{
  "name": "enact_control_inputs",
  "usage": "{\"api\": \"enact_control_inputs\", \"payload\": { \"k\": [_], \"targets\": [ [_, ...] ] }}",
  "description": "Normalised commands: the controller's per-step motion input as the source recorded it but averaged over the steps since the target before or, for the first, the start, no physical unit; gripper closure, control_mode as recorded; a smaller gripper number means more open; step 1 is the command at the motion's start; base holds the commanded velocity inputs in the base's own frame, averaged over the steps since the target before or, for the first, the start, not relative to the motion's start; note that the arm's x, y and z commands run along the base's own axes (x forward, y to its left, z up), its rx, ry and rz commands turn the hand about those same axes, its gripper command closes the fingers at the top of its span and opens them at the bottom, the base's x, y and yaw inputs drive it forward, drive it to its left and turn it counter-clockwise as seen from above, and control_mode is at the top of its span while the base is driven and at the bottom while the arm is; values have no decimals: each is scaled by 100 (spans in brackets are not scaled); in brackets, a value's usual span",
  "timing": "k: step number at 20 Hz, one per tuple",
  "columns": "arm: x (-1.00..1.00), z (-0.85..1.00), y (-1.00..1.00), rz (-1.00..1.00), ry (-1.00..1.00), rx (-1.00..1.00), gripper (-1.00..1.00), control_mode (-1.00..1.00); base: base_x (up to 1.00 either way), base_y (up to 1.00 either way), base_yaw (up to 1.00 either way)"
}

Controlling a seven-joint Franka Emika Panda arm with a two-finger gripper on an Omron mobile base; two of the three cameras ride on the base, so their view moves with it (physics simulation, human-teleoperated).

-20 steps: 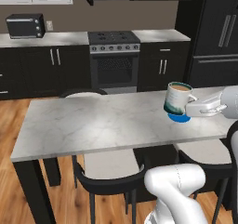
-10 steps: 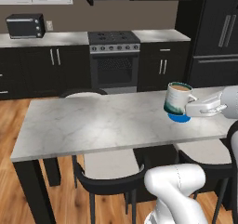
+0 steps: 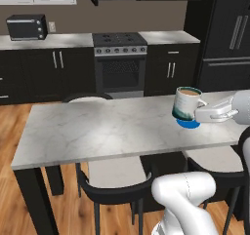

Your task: Pick the cup of tea, navigate to the dining table, and place it on the saucer.

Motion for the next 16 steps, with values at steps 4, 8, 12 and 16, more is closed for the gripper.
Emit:
{"api": "enact_control_inputs", "payload": {
  "k": [4, 8, 12, 16],
  "targets": [
    [0, 0, 0, 0, 0, 0, 100, -100, 0, 0, 0],
    [-5, -1, 0, 0, 0, 0, 100, -100, 0, 0, 0],
    [22, -17, -15, -1, 8, 0, 100, -100, 0, 0, 0],
    [29, -26, -78, 5, 3, 0, 100, -100, 0, 0, 0]
  ]
}}
